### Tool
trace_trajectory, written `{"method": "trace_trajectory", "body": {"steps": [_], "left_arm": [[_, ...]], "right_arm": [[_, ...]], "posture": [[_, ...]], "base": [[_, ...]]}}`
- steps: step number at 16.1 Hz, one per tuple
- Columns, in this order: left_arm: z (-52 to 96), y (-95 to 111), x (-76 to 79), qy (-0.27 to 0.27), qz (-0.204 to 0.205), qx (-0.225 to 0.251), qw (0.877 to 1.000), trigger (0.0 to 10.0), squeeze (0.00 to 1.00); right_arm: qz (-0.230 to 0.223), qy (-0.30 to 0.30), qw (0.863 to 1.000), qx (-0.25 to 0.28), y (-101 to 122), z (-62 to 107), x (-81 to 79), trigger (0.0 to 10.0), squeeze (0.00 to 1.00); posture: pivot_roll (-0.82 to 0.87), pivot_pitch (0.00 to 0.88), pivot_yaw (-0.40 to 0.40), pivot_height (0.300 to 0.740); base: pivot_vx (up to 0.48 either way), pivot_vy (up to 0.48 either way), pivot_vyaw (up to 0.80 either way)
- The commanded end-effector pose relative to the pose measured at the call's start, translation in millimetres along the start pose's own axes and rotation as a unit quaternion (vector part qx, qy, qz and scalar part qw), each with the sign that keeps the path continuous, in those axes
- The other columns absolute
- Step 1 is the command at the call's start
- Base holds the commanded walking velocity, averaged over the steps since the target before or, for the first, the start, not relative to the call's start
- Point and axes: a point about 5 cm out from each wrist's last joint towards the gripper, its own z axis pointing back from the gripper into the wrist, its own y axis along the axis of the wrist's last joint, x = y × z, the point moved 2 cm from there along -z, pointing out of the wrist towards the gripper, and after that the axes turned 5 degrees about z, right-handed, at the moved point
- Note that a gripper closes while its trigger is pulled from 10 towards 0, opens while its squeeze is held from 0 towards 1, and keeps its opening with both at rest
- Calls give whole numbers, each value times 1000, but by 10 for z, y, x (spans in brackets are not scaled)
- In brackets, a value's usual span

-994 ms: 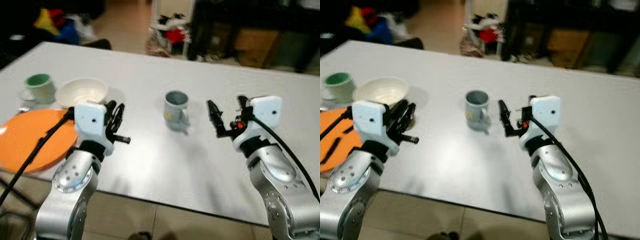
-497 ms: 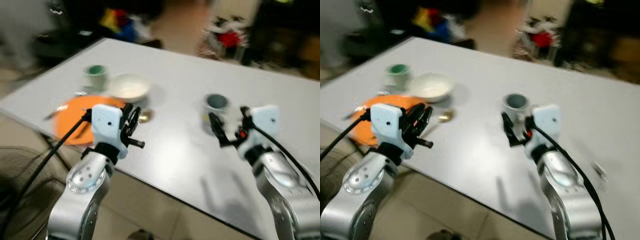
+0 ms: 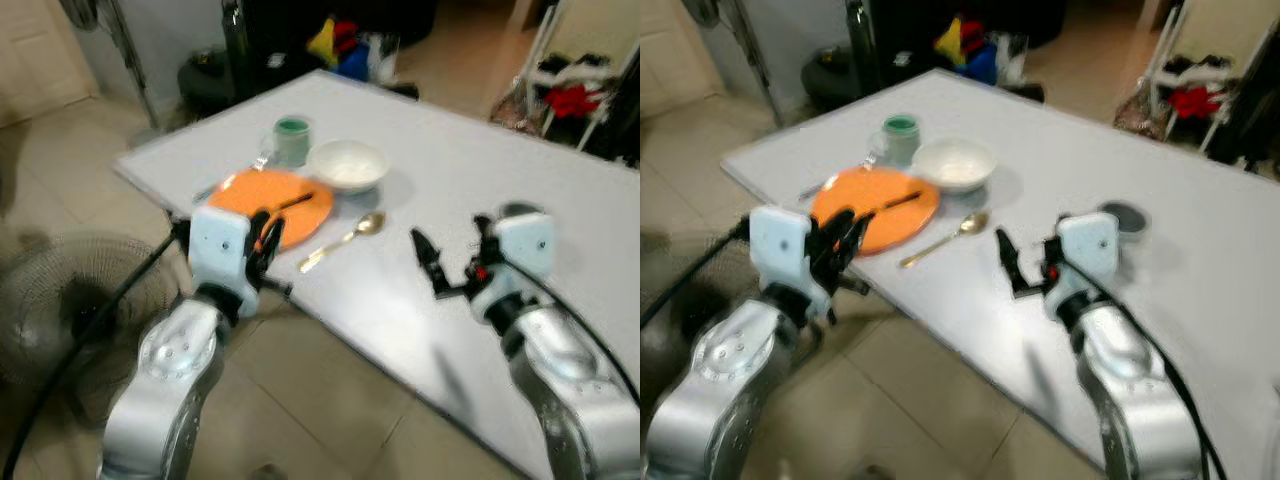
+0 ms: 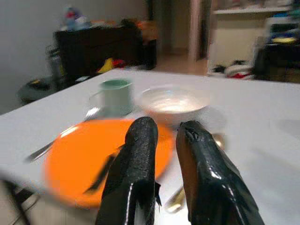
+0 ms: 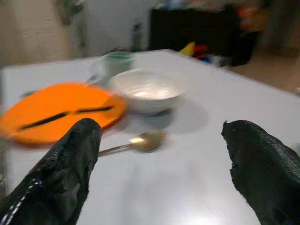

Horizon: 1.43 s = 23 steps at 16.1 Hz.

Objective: Setting the table

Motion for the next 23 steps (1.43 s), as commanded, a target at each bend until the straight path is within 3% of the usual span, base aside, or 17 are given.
{"method": "trace_trajectory", "body": {"steps": [1,2,4,6,8,13,19,23], "left_arm": [[0,-32,-69,13,-18,-7,1000,10000,0],[-8,-49,-88,16,-38,-14,999,10000,0],[-1,-10,-66,8,-28,-6,1000,10000,0],[13,-38,-132,21,-26,-13,999,10000,0],[-55,-25,-94,0,-38,-15,999,10000,0],[-103,-64,-140,16,-36,-22,999,10000,0],[-43,-22,-195,27,-22,-14,999,10000,0],[19,-15,-291,45,-37,-17,998,10000,0]], "right_arm": [[-8,27,1000,13,49,-34,-99,10000,1000],[-17,26,999,14,50,-42,-105,10000,1000],[-58,0,998,10,17,-13,-57,10000,1000],[-58,-9,998,4,-23,-52,-75,10000,1000],[-42,-13,999,0,-8,-53,-79,10000,1000],[-43,-10,999,9,33,-65,-105,10000,1000],[-64,-2,998,-3,-10,-80,-132,10000,1000],[-74,8,997,-16,-71,-150,-189,10000,1000]], "posture": [[105,0,8,740],[106,0,17,740],[120,0,9,740],[110,0,28,740],[95,0,46,740],[79,0,65,740],[116,0,36,740],[151,0,8,740]], "base": [[0,0,800],[0,0,800],[0,0,800],[0,0,800],[0,0,800],[0,0,800],[0,0,800],[0,326,0]]}}
